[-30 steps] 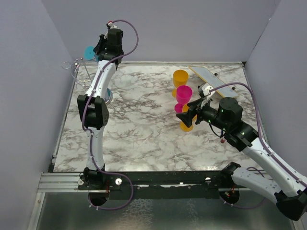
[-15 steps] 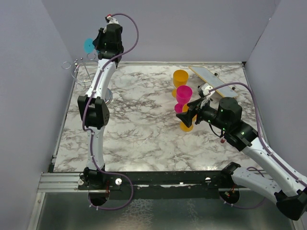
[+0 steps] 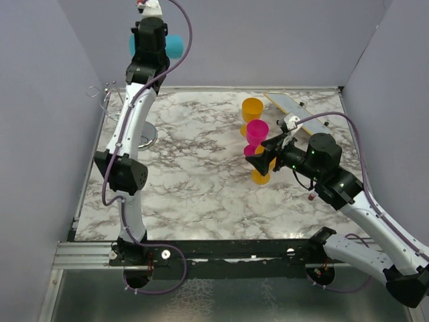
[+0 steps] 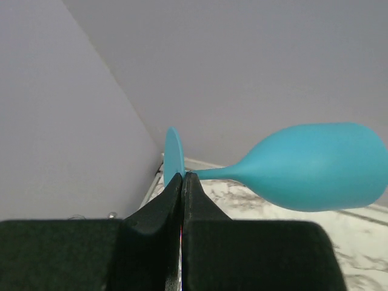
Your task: Take the wine glass off the wine glass rack
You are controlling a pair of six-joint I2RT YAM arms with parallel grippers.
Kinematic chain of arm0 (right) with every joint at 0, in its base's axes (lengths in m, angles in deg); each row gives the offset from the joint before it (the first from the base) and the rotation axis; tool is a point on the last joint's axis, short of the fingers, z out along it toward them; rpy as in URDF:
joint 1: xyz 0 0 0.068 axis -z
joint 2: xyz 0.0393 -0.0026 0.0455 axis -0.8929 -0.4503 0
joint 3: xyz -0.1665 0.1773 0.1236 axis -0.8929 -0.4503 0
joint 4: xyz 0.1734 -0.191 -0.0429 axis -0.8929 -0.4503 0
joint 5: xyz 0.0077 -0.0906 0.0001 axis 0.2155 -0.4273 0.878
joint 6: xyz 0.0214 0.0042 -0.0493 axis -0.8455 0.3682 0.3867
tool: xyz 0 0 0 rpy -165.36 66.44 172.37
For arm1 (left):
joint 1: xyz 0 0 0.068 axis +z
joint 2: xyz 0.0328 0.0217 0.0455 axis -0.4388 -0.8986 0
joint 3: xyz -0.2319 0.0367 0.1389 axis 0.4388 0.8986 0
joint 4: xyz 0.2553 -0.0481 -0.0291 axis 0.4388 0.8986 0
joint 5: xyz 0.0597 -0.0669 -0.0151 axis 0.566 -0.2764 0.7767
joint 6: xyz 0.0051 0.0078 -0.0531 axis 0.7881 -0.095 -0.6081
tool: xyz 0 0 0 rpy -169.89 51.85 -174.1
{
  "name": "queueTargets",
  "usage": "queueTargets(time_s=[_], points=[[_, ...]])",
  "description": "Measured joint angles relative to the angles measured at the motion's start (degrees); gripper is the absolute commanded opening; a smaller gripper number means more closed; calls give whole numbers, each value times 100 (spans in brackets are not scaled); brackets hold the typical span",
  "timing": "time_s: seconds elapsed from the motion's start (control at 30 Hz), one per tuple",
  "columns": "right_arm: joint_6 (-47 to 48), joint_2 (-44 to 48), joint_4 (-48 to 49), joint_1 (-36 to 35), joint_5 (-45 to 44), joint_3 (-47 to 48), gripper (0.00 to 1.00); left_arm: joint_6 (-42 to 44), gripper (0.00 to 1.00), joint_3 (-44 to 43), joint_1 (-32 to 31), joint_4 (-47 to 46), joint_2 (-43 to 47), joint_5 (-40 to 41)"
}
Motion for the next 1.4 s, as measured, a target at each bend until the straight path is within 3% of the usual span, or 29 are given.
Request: queueTargets(time_s=[0.2,0.37,0.6,0.77,1.07,1.4], points=[[-260,116,-20,0,179,151,75,-1150,0,485,26,127,1596,-986],[-466,328,37,0,289,232,75,-2503,0,1648,118,-22,2981,-2522],[-708,417,140,0,352,352,75,-4041,0,4664,122,-798,4570,-4481],[-866,326,240,0,546,640,76,-4809,0,6734,118,-1069,5709,-5388],[-1255,-365,765,0,1434,684,74,-5941,0,9291,118,-1709,7084,-6153],[-1821,-1519,866,-2,2258,671,62,-6102,0,10163,118,-1543,7388,-6290]])
